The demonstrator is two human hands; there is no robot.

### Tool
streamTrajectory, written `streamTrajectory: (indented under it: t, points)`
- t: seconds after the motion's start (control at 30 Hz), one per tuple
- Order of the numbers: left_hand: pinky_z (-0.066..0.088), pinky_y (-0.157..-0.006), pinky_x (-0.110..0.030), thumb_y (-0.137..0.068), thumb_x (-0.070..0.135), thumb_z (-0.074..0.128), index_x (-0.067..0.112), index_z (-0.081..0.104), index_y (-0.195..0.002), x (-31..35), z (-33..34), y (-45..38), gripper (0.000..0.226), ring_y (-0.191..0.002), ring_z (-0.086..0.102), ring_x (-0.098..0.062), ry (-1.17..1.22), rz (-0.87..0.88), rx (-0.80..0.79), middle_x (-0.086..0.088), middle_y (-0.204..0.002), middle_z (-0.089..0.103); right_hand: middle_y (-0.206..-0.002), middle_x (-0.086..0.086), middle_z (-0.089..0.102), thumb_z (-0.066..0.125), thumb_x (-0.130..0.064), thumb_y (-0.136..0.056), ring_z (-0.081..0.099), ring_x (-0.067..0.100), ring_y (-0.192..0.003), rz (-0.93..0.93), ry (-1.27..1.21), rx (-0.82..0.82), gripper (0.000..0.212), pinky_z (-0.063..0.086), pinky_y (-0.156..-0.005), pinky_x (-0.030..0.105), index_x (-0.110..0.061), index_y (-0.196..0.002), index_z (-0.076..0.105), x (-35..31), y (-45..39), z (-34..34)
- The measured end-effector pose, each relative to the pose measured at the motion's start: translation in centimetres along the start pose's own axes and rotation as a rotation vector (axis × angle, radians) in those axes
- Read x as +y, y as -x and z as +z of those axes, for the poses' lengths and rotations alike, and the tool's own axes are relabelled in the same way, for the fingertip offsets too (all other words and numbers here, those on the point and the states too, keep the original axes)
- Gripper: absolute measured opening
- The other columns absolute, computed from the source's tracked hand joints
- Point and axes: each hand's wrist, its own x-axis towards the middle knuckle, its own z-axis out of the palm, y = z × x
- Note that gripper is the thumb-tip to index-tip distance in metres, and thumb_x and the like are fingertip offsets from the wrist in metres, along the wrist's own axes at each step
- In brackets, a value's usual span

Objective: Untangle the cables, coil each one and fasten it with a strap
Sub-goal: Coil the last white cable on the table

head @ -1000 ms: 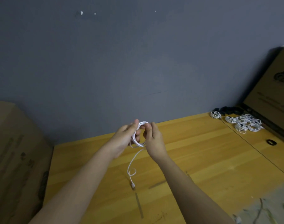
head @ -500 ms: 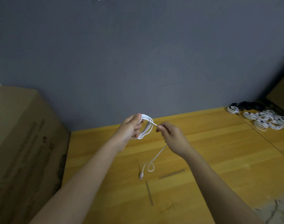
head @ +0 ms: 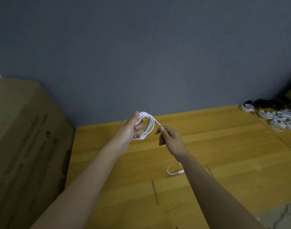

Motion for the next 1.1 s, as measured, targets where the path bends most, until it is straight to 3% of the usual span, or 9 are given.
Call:
streamTrajectory:
  t: [0.1, 0.23, 0.33, 0.43, 0.67, 0.8, 0.9, 1.0, 1.1]
  points:
    - [0.032, -0.050, -0.019, -0.102, 0.018, 0.024, 0.015, 0.046, -0.080, -0.8, -0.5, -0.2, 0.031, -0.039, 0.024, -0.004, 0.185, 0.008, 0.031, 0.010, -0.050, 0.036, -0.054, 0.005, 0.043, 0.038, -0.015, -0.103, 0.045, 0.009, -0.046, 0.087, 0.051, -0.109, 0.027, 0.038, -0.053, 0.022, -0.005, -0.092, 0.060, 3.4, 1.6, 1.6]
    - [0.032, -0.058, -0.025, -0.100, 0.009, 0.025, 0.014, 0.042, -0.087, -2.8, -0.6, -1.2, 0.022, -0.045, 0.031, -0.007, 0.157, 0.044, 0.135, 0.003, -0.066, 0.042, -0.052, -0.008, 0.038, 0.043, -0.023, -0.102, 0.037, 0.003, -0.045, 0.068, 0.273, -0.249, 0.025, 0.031, -0.052, 0.026, -0.017, -0.089, 0.063, 7.0, 3.9, 3.6]
    - [0.037, -0.065, -0.026, -0.104, 0.016, 0.031, 0.013, 0.039, -0.095, -5.8, -1.0, -1.6, 0.013, -0.054, 0.043, -0.011, -0.050, 0.034, 0.226, 0.002, -0.072, 0.048, -0.052, -0.010, 0.047, 0.041, -0.033, -0.102, 0.045, 0.008, -0.051, -0.060, 0.510, -0.314, 0.023, 0.027, -0.054, 0.031, -0.022, -0.098, 0.061, 8.1, 5.3, 4.7]
    - [0.042, -0.071, -0.020, -0.105, 0.021, 0.029, 0.021, 0.036, -0.098, -9.3, -2.4, -1.9, 0.010, -0.062, 0.053, -0.005, -0.367, 0.046, 0.201, 0.005, -0.077, 0.053, -0.078, -0.004, 0.066, 0.039, -0.033, -0.102, 0.060, 0.024, -0.073, -0.253, 0.680, -0.311, 0.025, 0.032, -0.058, 0.032, -0.020, -0.106, 0.060, 8.4, 6.4, 4.8]
    - [0.044, -0.073, -0.042, -0.102, 0.040, 0.029, 0.026, 0.036, -0.096, -13.6, -4.0, -0.7, 0.017, -0.072, 0.055, -0.014, -0.845, -0.115, -0.099, 0.005, -0.083, 0.055, -0.080, 0.000, 0.064, 0.048, -0.019, -0.095, 0.058, 0.018, -0.071, -0.475, 0.650, -0.295, 0.020, 0.043, -0.066, 0.032, -0.011, -0.093, 0.066, 6.1, 6.5, 3.8]
    - [0.041, -0.063, -0.032, -0.098, 0.052, 0.023, 0.032, 0.048, -0.076, -13.2, -3.5, 1.8, 0.039, -0.059, 0.043, -0.009, -0.658, -0.193, -0.189, 0.010, -0.064, 0.047, -0.065, -0.022, 0.050, 0.062, -0.035, -0.089, 0.045, -0.002, -0.058, -0.335, 0.471, -0.181, 0.013, 0.030, -0.056, 0.017, -0.022, -0.088, 0.064, 5.8, 5.0, 2.1]
    - [0.039, -0.055, -0.016, -0.099, 0.046, 0.026, 0.024, 0.053, -0.082, -12.2, -2.9, 3.4, 0.039, -0.053, 0.040, -0.003, -0.477, -0.239, -0.142, 0.014, -0.055, 0.046, -0.051, -0.007, 0.042, 0.075, -0.034, -0.079, 0.034, 0.006, -0.048, -0.099, 0.272, -0.069, 0.022, 0.027, -0.048, 0.024, -0.028, -0.074, 0.054, 6.5, 3.7, 1.2]
    - [0.036, -0.052, -0.015, -0.104, 0.029, 0.032, 0.020, 0.052, -0.090, -11.2, -2.7, 4.6, 0.026, -0.047, 0.036, -0.002, -0.298, -0.283, -0.116, 0.013, -0.051, 0.041, -0.061, 0.013, 0.050, 0.069, -0.016, -0.086, 0.044, 0.013, -0.057, 0.030, 0.035, -0.088, 0.015, 0.038, -0.053, 0.029, -0.023, -0.076, 0.060, 7.0, 3.4, 1.7]
    - [0.032, -0.048, -0.016, -0.104, 0.023, 0.029, 0.013, 0.049, -0.091, -10.1, -3.0, 5.6, 0.026, -0.042, 0.027, -0.004, -0.131, -0.289, -0.165, 0.009, -0.052, 0.035, -0.069, 0.000, 0.056, 0.060, -0.010, -0.092, 0.051, 0.006, -0.054, 0.125, -0.034, -0.095, 0.010, 0.046, -0.057, 0.022, -0.012, -0.087, 0.068, 8.0, 3.5, 2.2]
